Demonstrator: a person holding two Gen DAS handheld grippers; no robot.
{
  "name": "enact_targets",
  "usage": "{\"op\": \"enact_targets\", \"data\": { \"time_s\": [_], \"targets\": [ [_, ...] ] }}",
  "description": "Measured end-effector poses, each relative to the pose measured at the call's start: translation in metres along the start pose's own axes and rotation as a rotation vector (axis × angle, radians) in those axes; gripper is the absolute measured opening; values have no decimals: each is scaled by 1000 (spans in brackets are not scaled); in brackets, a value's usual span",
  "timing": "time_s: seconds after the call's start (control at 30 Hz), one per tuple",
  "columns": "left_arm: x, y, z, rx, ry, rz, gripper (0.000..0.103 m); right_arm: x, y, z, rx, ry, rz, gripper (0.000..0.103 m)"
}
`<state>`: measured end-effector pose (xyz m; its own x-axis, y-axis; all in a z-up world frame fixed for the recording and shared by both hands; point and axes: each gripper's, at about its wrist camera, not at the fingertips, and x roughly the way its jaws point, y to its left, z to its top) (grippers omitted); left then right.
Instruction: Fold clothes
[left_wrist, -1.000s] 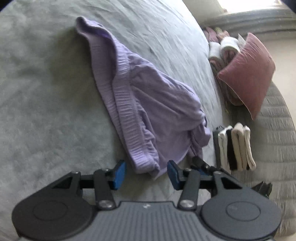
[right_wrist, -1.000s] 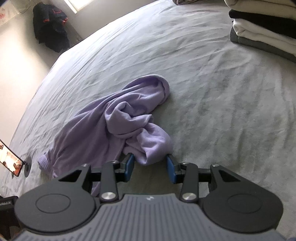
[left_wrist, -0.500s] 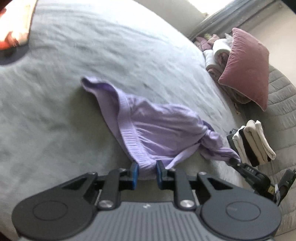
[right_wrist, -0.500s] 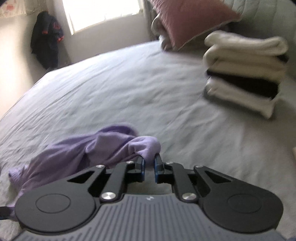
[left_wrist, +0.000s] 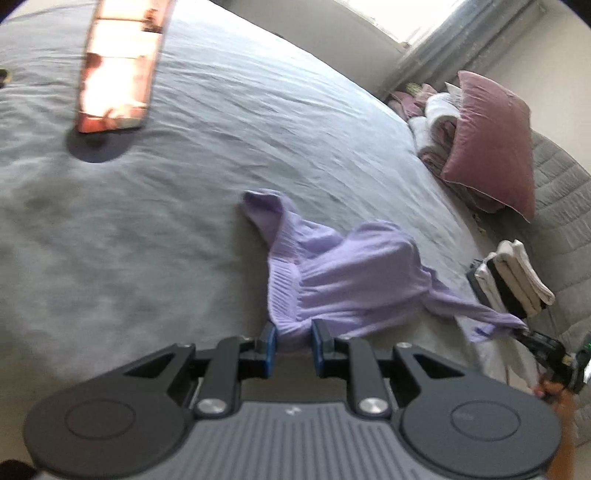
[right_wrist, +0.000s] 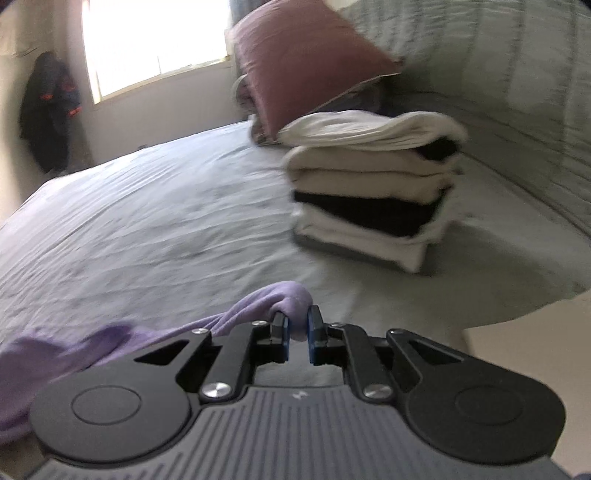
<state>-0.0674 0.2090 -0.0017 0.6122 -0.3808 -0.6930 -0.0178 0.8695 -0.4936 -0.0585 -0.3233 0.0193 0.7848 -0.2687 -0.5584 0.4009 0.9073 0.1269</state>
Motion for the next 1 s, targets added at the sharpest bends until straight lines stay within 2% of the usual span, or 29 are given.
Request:
{"op": "enact_targets", "data": {
  "time_s": [0.2,0.3,0.4,0.53,0.73,0.8,0.87,0.9,0.93,0.97,1.0],
  "targets": [
    [-10,20,3,-11,8,19,20,-6,-36,6,53,-10,-82,11],
    [-8,25,3,-1,37,22,20,-5,-50,3,77,16,-111,11],
    [-5,25,-1,31,68,30,20,-3,-58,-3,88,59,-115,11],
    [-5,21,-7,89,78,49,20,-10,-61,-9,65,74,-123,11],
    [-7,17,-14,180,136,31,21,-13,-69,-16,57,128,-109,12],
    [-2,16,-14,190,170,32,24,-11,-69,-17,55,158,-91,18],
    [2,16,-11,183,179,52,36,-10,-65,-17,47,171,-75,19],
    [2,14,-7,178,168,64,50,-10,-62,-16,43,175,-67,24],
    [2,12,-3,171,154,76,60,-11,-59,-15,40,173,-61,30],
    [4,9,3,164,142,85,62,-12,-56,-14,37,167,-54,49],
    [5,6,9,156,131,93,65,-13,-51,-13,33,159,-45,56]
  ]
}}
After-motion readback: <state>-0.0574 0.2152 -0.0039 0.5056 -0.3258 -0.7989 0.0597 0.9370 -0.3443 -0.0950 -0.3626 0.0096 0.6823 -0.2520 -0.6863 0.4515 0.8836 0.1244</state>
